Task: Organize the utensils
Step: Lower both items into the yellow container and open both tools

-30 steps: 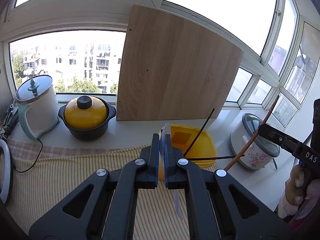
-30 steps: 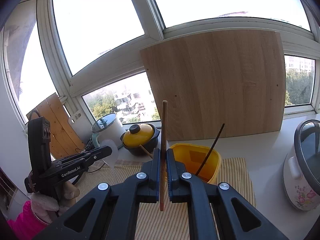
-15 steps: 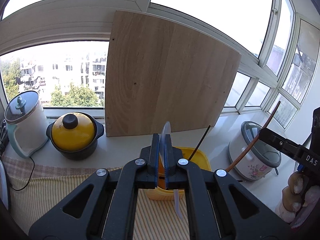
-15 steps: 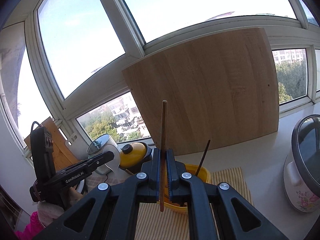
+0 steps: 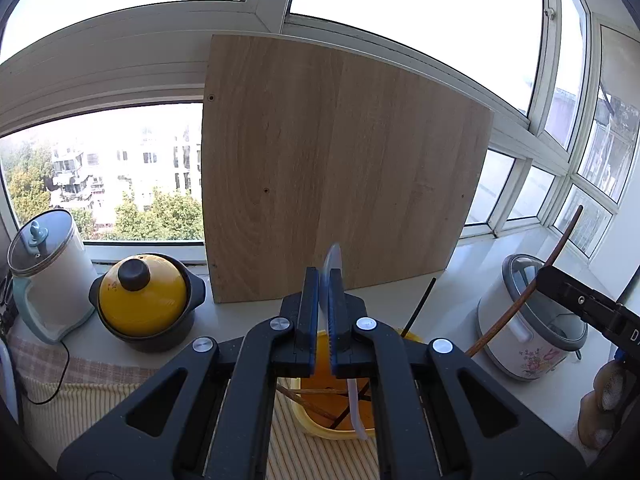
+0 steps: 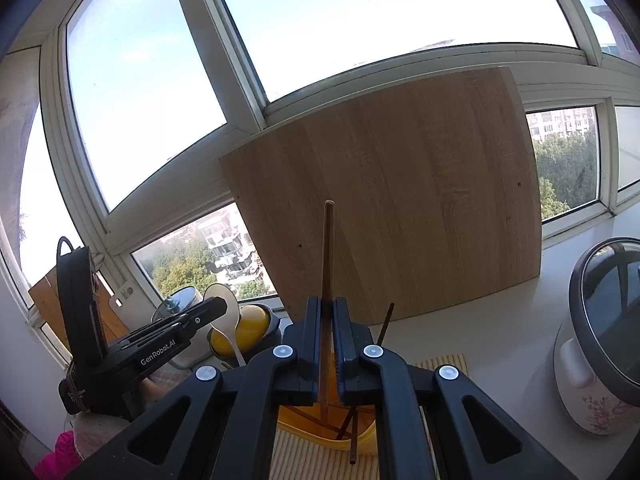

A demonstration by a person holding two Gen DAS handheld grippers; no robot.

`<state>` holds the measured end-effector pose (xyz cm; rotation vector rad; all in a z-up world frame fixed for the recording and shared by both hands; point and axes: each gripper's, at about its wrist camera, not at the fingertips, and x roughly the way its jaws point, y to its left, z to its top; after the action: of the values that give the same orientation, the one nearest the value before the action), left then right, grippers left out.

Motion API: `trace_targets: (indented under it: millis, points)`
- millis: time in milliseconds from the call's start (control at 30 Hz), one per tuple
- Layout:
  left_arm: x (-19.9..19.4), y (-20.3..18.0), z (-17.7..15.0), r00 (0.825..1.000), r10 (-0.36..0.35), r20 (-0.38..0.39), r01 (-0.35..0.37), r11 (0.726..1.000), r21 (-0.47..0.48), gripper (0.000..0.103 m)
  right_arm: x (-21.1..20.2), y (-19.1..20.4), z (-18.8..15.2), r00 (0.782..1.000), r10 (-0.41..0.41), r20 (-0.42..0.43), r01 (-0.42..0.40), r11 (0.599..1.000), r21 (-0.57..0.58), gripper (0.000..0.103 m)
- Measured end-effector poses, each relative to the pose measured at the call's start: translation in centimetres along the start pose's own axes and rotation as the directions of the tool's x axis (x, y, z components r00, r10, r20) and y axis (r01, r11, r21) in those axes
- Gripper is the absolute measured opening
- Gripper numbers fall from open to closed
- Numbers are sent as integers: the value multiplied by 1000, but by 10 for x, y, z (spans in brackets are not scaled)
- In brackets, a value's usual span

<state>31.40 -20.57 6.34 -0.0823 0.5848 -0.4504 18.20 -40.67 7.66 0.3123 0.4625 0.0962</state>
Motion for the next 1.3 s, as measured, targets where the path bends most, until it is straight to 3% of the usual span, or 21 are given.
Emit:
trace_targets:
  millis: [467, 1000, 1100, 1167, 1300]
  points:
    - [27, -6, -16, 999, 34, 14, -35, 997, 70, 2, 33, -2, -7, 995, -92, -44, 87, 990, -112, 3]
    - [31, -8, -29, 999, -4, -54, 8, 997, 79, 2, 63, -19, -25, 983, -96, -153, 83, 992, -90, 4]
    - [29, -9, -30, 997, -10, -70, 16, 996, 83, 2, 63, -21, -27, 982, -89, -167, 77, 994, -79, 8]
    - [27, -10, -31, 997, -16, -73, 22, 996, 82, 8, 61, -22, -28, 982, -84, -168, 73, 995, -70, 27]
    - [19, -8, -32, 997, -19, -69, 25, 997, 77, 14, 54, -20, -29, 984, -80, -160, 72, 996, -57, 29]
